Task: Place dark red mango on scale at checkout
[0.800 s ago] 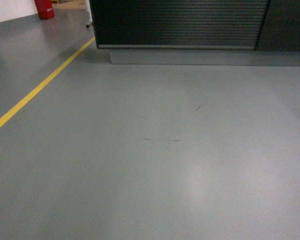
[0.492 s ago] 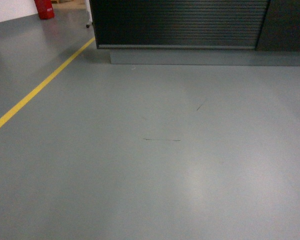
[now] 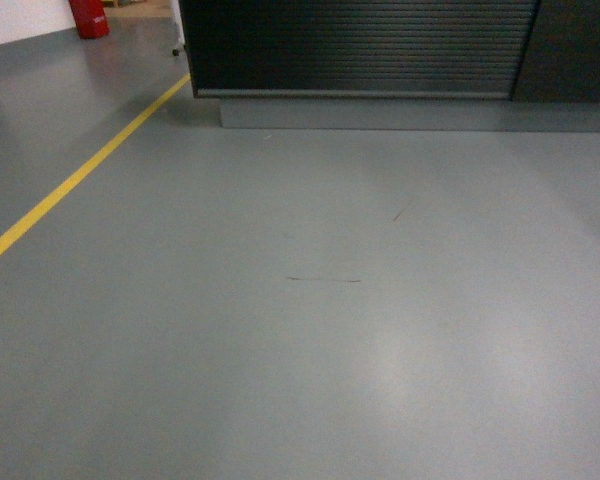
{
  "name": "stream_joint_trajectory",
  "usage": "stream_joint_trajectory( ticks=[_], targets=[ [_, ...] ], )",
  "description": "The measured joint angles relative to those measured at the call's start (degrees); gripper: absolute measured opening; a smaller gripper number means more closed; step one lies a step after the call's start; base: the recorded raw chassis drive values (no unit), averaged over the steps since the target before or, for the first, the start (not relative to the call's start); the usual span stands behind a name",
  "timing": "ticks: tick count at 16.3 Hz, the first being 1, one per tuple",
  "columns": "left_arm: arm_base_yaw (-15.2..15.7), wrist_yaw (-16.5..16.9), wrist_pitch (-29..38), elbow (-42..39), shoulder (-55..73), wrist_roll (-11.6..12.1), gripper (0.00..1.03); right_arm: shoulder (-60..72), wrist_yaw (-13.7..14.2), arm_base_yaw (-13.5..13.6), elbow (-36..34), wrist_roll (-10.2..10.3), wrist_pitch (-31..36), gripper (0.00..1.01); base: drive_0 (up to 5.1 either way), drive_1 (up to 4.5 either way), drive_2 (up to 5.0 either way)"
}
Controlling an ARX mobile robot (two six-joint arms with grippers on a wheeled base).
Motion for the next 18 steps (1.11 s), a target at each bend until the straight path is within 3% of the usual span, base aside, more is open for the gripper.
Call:
stream_joint_trajectory(
  ticks=[18],
  targets=[
    [0.0,0.0,0.0,0.0,0.0,0.0,0.98,0.0,0.0,0.0,0.0,0.0,0.0,0.98,0.0,0.0,0.0]
  ],
)
